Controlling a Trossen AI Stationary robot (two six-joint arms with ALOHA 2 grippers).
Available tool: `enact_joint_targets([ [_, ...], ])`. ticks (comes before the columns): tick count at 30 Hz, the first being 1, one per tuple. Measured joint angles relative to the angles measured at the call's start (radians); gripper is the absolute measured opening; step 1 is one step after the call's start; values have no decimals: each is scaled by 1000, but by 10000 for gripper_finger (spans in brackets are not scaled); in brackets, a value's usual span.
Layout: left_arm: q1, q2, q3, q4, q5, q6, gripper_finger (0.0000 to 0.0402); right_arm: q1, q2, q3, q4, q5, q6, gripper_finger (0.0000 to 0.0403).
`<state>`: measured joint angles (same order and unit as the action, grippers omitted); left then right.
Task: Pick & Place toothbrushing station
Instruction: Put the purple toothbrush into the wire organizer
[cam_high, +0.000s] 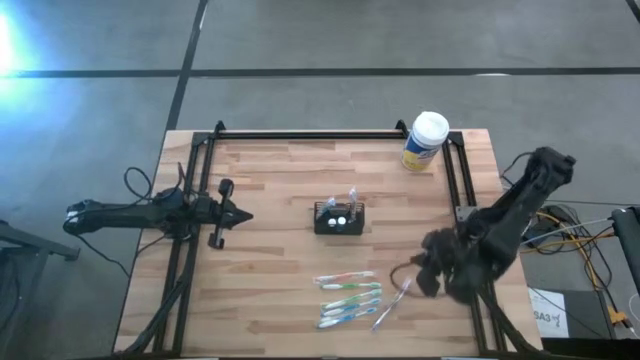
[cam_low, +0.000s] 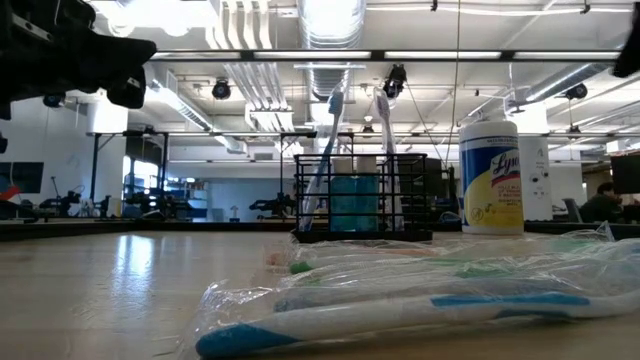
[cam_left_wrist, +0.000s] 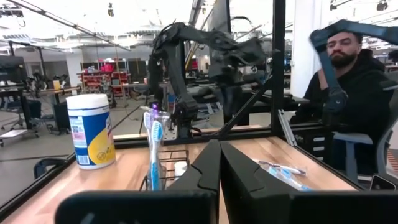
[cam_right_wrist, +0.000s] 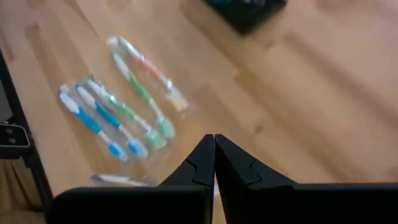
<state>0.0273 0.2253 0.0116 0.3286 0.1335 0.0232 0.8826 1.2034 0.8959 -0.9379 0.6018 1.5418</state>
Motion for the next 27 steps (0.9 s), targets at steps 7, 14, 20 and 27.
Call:
enact_joint_targets([
  [7, 0, 0, 0, -9, 8, -9, 13, 70, 306, 137, -1, -43, 199, 8],
  [14, 0, 0, 0, -10, 98, -44, 7, 69, 526, 276, -8, -99, 325, 8],
  [20, 0, 0, 0, -39, 154, -46, 13, 68, 622, 361, -41, -137, 513, 8],
  [27, 0, 0, 0, -101, 166, -21, 10, 28, 687, 398, -36, -165, 623, 9],
])
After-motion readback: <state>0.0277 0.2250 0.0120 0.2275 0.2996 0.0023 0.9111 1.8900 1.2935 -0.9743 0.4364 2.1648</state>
